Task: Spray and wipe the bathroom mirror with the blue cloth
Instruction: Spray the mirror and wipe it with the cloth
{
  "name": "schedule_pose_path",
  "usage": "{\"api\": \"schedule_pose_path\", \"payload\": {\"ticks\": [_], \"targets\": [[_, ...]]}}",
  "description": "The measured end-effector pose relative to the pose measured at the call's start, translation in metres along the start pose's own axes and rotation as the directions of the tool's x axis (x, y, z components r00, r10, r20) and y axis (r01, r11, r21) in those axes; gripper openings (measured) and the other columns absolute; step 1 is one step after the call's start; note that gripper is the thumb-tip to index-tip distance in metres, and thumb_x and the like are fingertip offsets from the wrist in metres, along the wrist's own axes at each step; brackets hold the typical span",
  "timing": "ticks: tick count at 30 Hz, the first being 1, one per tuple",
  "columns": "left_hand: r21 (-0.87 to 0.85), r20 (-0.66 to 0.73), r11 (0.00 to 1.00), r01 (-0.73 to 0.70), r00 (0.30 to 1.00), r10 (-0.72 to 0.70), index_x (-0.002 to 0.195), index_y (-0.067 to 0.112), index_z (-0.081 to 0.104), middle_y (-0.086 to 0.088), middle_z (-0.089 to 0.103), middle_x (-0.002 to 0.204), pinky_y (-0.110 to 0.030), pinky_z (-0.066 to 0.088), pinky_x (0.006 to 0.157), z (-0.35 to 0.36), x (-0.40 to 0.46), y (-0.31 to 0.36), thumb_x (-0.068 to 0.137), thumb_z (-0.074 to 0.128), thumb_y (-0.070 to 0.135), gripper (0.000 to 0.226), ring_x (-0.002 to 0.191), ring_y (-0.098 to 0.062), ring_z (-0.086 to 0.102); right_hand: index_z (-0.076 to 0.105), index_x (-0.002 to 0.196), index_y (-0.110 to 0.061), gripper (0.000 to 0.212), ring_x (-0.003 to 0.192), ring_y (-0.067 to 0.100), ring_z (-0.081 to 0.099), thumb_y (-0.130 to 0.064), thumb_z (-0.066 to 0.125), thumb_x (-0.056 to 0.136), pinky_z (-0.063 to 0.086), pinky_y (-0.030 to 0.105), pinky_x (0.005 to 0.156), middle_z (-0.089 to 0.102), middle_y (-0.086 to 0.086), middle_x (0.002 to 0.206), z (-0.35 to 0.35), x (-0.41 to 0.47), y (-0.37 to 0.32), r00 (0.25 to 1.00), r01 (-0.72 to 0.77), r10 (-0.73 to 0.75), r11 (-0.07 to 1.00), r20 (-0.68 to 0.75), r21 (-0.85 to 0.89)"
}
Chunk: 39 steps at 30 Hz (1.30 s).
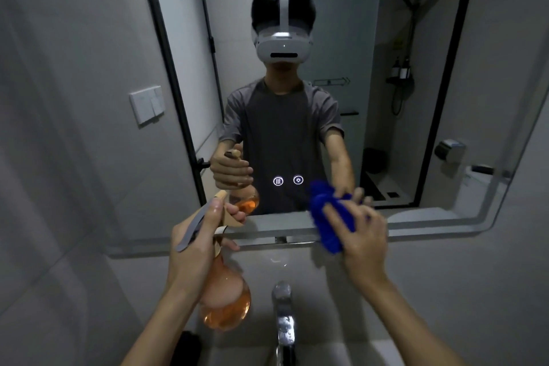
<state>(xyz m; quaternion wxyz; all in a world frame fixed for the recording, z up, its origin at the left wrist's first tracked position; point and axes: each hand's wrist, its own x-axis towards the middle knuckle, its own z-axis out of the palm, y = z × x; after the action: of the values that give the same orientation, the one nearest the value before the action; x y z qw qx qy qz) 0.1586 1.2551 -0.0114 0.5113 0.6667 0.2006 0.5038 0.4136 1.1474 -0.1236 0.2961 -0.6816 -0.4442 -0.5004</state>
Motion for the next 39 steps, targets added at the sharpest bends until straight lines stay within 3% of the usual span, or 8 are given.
{"api": "schedule_pose_path", "payload": {"ticks": [2, 6, 10, 13, 18, 27, 33, 39], "targets": [[-0.002, 0.015, 1.000, 0.007, 1.000, -0.007, 0.086, 0.005, 0.073, -0.013, 0.075, 0.084, -0.018, 0.053, 0.055, 0.003, 0.001, -0.002, 0.090, 0.048, 0.040, 0.044, 0.069, -0.019, 0.069, 0.034, 0.146, -0.027, 0.076, 0.108, 0.042, 0.049, -0.006, 0.070, 0.082, 0.041, 0.051, 0.085, 0.043, 0.017, 0.135, -0.008, 0.003, 0.033, 0.980, -0.189, 0.190, 0.982, -0.058, 0.026], [0.000, 0.046, 1.000, 0.029, 0.999, -0.029, 0.091, 0.001, 0.072, -0.014, 0.075, 0.086, -0.023, 0.057, 0.058, 0.007, 0.003, -0.009, 0.092, 0.048, 0.038, 0.045, 0.076, -0.023, 0.071, 0.024, 0.149, -0.024, 0.070, 0.111, 0.040, 0.041, -0.018, 0.050, 0.083, 0.040, 0.054, 0.088, 0.037, 0.017, 0.136, -0.011, 0.013, 0.030, 0.864, -0.482, 0.495, 0.865, -0.088, 0.137], [0.051, 0.056, 0.998, 0.028, 0.998, -0.031, 0.092, 0.002, 0.072, -0.012, 0.075, 0.088, -0.036, 0.060, 0.062, 0.003, 0.003, -0.016, 0.094, 0.046, 0.037, 0.044, 0.078, -0.026, 0.071, 0.024, 0.150, -0.026, 0.083, 0.112, 0.041, 0.046, -0.013, 0.070, 0.083, 0.040, 0.054, 0.089, 0.038, 0.019, 0.136, 0.011, 0.012, -0.029, 0.943, -0.310, 0.322, 0.943, -0.089, 0.124], [0.064, 0.044, 0.997, 0.041, 0.998, -0.044, 0.096, 0.003, 0.071, -0.011, 0.075, 0.090, -0.035, 0.061, 0.062, -0.005, 0.003, -0.020, 0.093, 0.046, 0.039, 0.043, 0.085, -0.023, 0.071, 0.031, 0.148, -0.025, 0.087, 0.114, 0.039, 0.047, -0.023, 0.080, 0.077, 0.044, 0.058, 0.091, 0.039, 0.017, 0.136, 0.025, 0.005, -0.089, 0.996, -0.068, 0.061, 0.990, 0.060, 0.126], [0.057, -0.009, 0.998, 0.030, 1.000, -0.030, 0.093, 0.004, 0.071, -0.012, 0.075, 0.086, -0.018, 0.055, 0.060, -0.025, -0.005, -0.016, 0.094, 0.048, 0.036, 0.039, 0.079, -0.019, 0.072, 0.046, 0.139, -0.032, 0.068, 0.117, 0.030, 0.048, -0.043, 0.076, 0.079, 0.048, 0.050, 0.092, 0.045, 0.007, 0.135, 0.042, 0.002, -0.146, 0.927, 0.256, -0.289, 0.953, 0.237, 0.160], [0.080, -0.192, 0.985, 0.155, 0.972, -0.137, 0.086, 0.014, 0.074, -0.008, 0.076, 0.083, -0.022, 0.057, 0.055, -0.070, -0.015, -0.026, 0.094, 0.056, 0.039, 0.032, 0.071, -0.021, 0.072, 0.039, 0.146, -0.029, 0.095, 0.111, 0.032, 0.046, -0.041, 0.084, 0.064, 0.049, 0.048, 0.089, 0.044, 0.010, 0.134, 0.027, 0.014, -0.145, 0.875, 0.311, -0.342, 0.940, 0.343, 0.144], [0.130, -0.253, 0.981, 0.144, 0.961, -0.108, 0.075, 0.024, 0.074, -0.008, 0.073, 0.070, -0.044, 0.055, 0.064, -0.095, -0.014, -0.030, 0.086, 0.057, 0.051, 0.035, 0.071, -0.022, 0.071, 0.040, 0.145, -0.028, 0.106, 0.111, 0.031, 0.044, -0.033, 0.092, 0.052, 0.052, 0.048, 0.086, 0.042, 0.010, 0.133, 0.028, 0.013, -0.150, 0.893, 0.285, -0.305, 0.953, 0.332, 0.108], [0.149, -0.172, 0.975, 0.163, 0.976, -0.137, 0.086, 0.018, 0.074, -0.003, 0.076, 0.082, -0.035, 0.057, 0.065, -0.110, -0.014, -0.029, 0.093, 0.054, 0.042, 0.032, 0.075, -0.025, 0.070, 0.045, 0.143, -0.028, 0.063, 0.108, 0.036, 0.046, -0.018, 0.065, 0.085, 0.044, 0.049, 0.087, 0.047, 0.014, 0.135, 0.023, 0.080, -0.154, 0.948, 0.296, -0.301, 0.953, 0.101, 0.057]]}}
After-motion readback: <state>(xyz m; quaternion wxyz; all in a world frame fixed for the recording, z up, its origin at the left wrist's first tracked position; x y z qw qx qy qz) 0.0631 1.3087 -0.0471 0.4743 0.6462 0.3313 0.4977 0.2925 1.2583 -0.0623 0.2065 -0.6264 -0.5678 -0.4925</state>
